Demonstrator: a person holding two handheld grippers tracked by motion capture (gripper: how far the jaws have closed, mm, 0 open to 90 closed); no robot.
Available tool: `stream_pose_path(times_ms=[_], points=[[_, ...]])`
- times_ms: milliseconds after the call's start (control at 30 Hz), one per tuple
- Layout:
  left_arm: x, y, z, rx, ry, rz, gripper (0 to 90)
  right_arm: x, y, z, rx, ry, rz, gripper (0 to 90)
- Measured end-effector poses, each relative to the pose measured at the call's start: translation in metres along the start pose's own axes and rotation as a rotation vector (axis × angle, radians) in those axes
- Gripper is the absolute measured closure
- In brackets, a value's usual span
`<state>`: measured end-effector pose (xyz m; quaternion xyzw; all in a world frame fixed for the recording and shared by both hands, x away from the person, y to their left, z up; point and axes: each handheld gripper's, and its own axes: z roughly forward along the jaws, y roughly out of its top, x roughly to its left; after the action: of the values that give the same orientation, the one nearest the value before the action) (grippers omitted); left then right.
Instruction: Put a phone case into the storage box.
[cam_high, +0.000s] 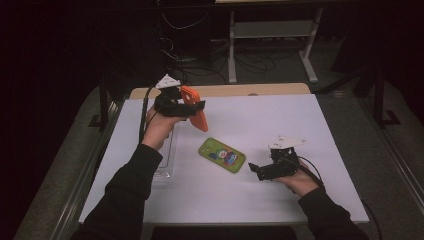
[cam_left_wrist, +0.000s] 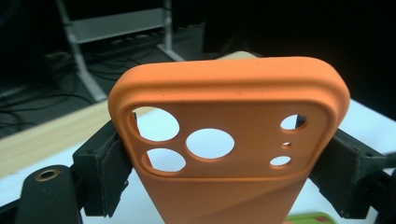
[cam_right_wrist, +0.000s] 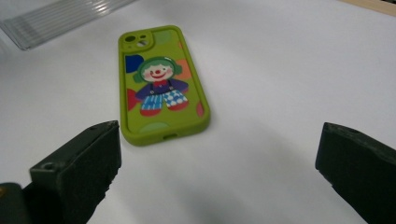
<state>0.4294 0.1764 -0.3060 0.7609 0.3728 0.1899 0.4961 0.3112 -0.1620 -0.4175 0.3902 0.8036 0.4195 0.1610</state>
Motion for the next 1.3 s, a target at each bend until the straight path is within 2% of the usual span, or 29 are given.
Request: stream_pose_path(times_ms=[100, 300, 467, 600, 700, 767, 833, 900, 1100, 1300], points=[[0.010, 0.004, -0.003, -0.007, 0.054, -0.011, 15.0, -0.002, -0.005, -0.005, 0.007, -0.015, 0.001, 0.0], [0.031, 0.009, -0.008, 0.002, 0.156, -0.029, 15.0, -0.002, -0.016, -0.012, 0.018, -0.015, -0.002, 0.0], [0.047, 0.011, -0.010, 0.026, 0.250, -0.044, 14.9, -0.002, -0.022, -0.017, 0.025, -0.024, -0.009, 0.0], [0.059, 0.011, -0.007, 0.033, 0.318, -0.066, 14.9, -0.004, -0.023, -0.020, 0.017, -0.015, 0.001, 0.0], [0.068, 0.010, -0.003, 0.046, 0.387, -0.079, 14.9, -0.004, -0.023, -0.022, 0.015, -0.014, 0.012, 0.0], [0.074, 0.008, 0.000, 0.063, 0.434, -0.081, 14.9, -0.005, -0.023, -0.022, 0.006, -0.016, 0.005, 0.0], [0.079, 0.005, 0.004, 0.079, 0.466, -0.105, 14.8, -0.006, -0.023, -0.023, 0.003, -0.016, 0.004, 0.0], [0.084, 0.002, 0.007, 0.108, 0.503, -0.102, 14.8, -0.006, -0.023, -0.023, 0.001, -0.015, 0.005, 0.0], [0.095, -0.008, 0.019, 0.152, 0.576, -0.130, 14.6, -0.007, -0.023, -0.023, 0.000, -0.011, 0.007, 0.0], [0.099, -0.021, 0.033, 0.195, 0.596, -0.151, 14.4, -0.007, -0.023, -0.023, 0.002, -0.009, 0.007, 0.0]])
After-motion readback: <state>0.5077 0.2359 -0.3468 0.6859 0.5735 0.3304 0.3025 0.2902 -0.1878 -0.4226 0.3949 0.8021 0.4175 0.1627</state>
